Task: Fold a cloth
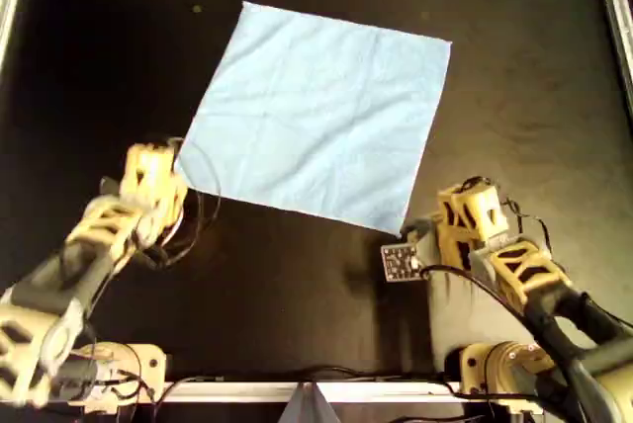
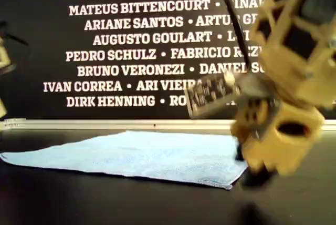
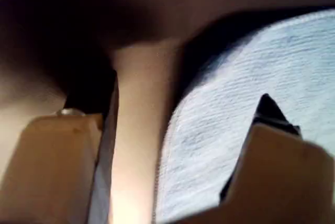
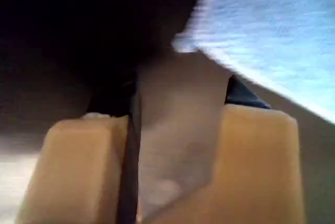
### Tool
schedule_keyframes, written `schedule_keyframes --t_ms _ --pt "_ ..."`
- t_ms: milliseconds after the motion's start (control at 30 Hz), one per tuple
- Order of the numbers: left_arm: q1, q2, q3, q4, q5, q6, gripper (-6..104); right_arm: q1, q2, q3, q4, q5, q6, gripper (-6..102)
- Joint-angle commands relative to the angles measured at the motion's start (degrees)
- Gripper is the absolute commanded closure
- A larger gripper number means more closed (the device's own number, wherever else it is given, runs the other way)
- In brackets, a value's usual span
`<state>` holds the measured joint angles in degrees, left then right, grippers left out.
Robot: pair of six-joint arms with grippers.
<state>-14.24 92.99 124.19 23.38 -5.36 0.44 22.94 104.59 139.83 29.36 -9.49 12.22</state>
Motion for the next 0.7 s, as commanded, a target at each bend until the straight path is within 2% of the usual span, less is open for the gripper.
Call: schedule_keyframes --t_ms 0,133,367,600,667 --pt "-0.44 -1.76 -4.39 -0.70 0.09 -0.09 6 0.35 -3.87 -7.65 -1.23 -0.88 1.14 29" --pt "-0.44 -1.85 -5.36 -0.70 0.09 0.79 6 0.88 -10.90 -13.54 -1.23 -1.14 2.81 29" --pt "-0.44 -7.29 -9.14 -0.70 0.09 0.88 6 7.82 -14.68 -19.07 -1.23 -0.97 5.80 29" --pt "-0.44 -13.45 -13.45 -0.70 -0.18 0.97 6 7.21 -17.49 -20.74 -1.23 -0.88 6.06 30" --pt "-0.44 -13.54 -13.62 -0.70 -0.18 0.97 7 7.21 -17.49 -20.83 -1.23 0.00 6.06 30"
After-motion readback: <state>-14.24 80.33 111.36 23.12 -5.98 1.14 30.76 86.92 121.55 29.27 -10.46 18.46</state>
